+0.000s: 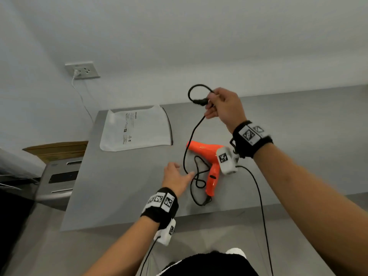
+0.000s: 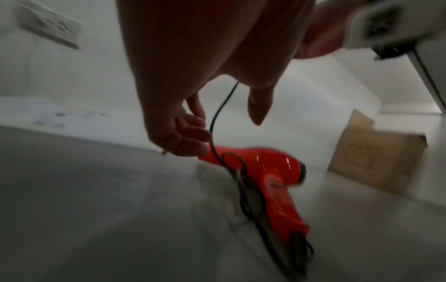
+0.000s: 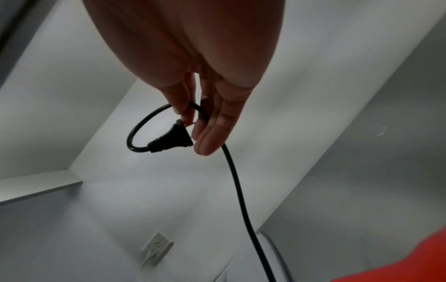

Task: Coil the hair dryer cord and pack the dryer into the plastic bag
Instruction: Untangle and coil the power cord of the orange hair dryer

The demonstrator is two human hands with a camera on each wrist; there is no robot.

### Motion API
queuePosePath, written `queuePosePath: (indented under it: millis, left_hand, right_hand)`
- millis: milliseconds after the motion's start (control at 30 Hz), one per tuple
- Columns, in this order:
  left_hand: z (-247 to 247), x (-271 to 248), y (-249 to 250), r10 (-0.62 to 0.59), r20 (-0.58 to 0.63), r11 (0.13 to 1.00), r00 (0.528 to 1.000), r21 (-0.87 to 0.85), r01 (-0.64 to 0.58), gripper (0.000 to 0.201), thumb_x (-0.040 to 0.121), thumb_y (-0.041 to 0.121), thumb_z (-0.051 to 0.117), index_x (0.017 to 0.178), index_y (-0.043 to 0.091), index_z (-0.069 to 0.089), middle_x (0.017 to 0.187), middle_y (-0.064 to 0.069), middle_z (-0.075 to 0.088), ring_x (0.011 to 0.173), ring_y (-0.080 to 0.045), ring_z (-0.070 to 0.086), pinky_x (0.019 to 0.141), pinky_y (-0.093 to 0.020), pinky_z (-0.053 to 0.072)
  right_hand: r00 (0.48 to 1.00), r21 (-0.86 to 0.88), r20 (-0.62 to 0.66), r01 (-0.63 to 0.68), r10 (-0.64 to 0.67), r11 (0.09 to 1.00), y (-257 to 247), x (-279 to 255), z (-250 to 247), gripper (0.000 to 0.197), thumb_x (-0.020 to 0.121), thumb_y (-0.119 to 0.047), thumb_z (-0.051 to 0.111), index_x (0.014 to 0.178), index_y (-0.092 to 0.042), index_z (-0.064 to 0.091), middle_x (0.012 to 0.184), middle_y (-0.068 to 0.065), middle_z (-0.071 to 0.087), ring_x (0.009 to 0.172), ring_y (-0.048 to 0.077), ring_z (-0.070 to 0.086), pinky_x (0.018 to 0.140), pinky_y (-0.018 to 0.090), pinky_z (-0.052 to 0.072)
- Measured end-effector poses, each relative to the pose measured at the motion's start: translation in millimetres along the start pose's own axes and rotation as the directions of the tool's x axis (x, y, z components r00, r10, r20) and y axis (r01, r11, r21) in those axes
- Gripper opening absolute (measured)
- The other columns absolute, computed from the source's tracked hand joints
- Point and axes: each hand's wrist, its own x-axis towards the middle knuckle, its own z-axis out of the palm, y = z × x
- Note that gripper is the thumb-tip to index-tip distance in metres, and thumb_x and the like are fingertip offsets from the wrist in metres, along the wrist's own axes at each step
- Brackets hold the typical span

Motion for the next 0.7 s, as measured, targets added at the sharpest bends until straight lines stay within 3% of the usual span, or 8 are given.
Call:
queuePosePath:
  millis: [100,233,333,433,500,533,600,700]
  left_hand:
    - [30.7,-2.1,-29.2,-0.125,0.130,0.977,0.984,0.188,0.100,0.052,0.081,0.050,0.075,0.110,0.012,0.054,0.110,-0.008,0.064,0.090,-0.021,0.056,0.077,-0.029,0.042]
    - [48.4,-0.7,-51.2,-0.141,0.282,0.912,0.949,0.410,0.014,0.046,0.088,0.050,0.065,0.102,0.007,0.068,0.101,-0.013,0.072,0.090,-0.030,0.067,0.070,-0.028,0.045]
    - [45.8,1.5,-56.5,-0.077,0.248,0.960,0.966,0.281,0.004,0.025,0.099,0.033,0.057,0.098,0.012,0.071,0.098,-0.012,0.074,0.098,-0.032,0.068,0.077,-0.027,0.045]
    - [35.4,2.6,-50.8,0.014,0.206,0.997,0.979,0.072,-0.030,0.028,0.102,0.021,0.053,0.076,0.022,0.065,0.081,-0.003,0.069,0.086,-0.025,0.067,0.075,-0.026,0.041]
    - [25.2,0.6,-38.8,0.068,0.162,0.996,0.984,-0.061,-0.059,0.032,0.102,0.016,0.053,0.073,0.025,0.063,0.082,-0.003,0.070,0.084,-0.022,0.065,0.081,-0.032,0.047]
    - [19.0,-0.6,-30.8,0.094,0.133,0.990,0.987,-0.119,-0.079,0.031,0.102,0.017,0.053,0.074,0.025,0.063,0.082,-0.003,0.069,0.083,-0.022,0.064,0.085,-0.037,0.050]
    - [7.9,-1.9,-13.1,0.149,0.058,0.959,0.987,-0.250,-0.130,0.028,0.100,0.027,0.054,0.074,0.026,0.065,0.079,0.002,0.069,0.081,-0.018,0.063,0.089,-0.043,0.050]
    - [-9.4,-5.7,21.1,0.254,-0.013,0.885,0.967,-0.401,-0.238,0.029,0.098,0.028,0.052,0.075,0.019,0.067,0.073,0.008,0.072,0.075,-0.008,0.065,0.087,-0.038,0.051]
  right_hand:
    - [0.991,-0.044,-0.111,-0.087,0.081,0.995,24.9,40.9,-18.3,0.016,0.095,-0.010,0.053,0.086,-0.004,0.064,0.067,0.015,0.063,0.047,0.023,0.065,0.050,0.031,0.059]
    - [0.945,-0.031,-0.204,-0.267,0.256,0.963,83.0,65.9,-44.4,0.018,0.097,-0.005,0.049,0.090,0.003,0.063,0.077,0.021,0.061,0.042,0.014,0.061,0.044,0.023,0.055]
    - [0.925,-0.046,-0.189,-0.345,0.331,0.937,118.0,62.2,-58.3,0.019,0.098,-0.004,0.047,0.101,0.004,0.064,0.090,0.020,0.062,0.058,0.019,0.066,0.050,0.023,0.056]
    - [0.927,-0.119,-0.151,-0.361,0.343,0.925,142.0,59.6,-64.1,0.021,0.092,-0.002,0.049,0.107,-0.006,0.063,0.095,0.013,0.054,0.071,0.021,0.063,0.060,0.031,0.053]
    - [0.944,-0.329,-0.185,-0.321,0.273,0.888,146.5,53.5,-65.4,0.053,0.086,-0.005,0.053,0.138,-0.013,0.055,0.108,0.004,0.047,0.088,0.024,0.061,0.083,0.037,0.053]
    - [0.955,-0.429,-0.217,-0.280,0.203,0.859,142.6,47.9,-65.1,0.063,0.085,-0.003,0.054,0.147,-0.016,0.047,0.115,0.004,0.042,0.092,0.022,0.057,0.094,0.033,0.048]
    - [0.977,-0.488,-0.206,-0.143,0.045,0.861,129.3,34.7,-56.2,0.070,0.083,0.004,0.052,0.150,-0.015,0.043,0.123,0.008,0.043,0.083,0.019,0.051,0.090,0.017,0.043]
    - [0.979,-0.375,0.198,0.121,-0.048,0.919,97.8,4.3,-25.4,0.064,0.082,0.004,0.053,0.142,-0.016,0.053,0.132,0.009,0.059,0.084,0.017,0.061,0.084,0.026,0.050]
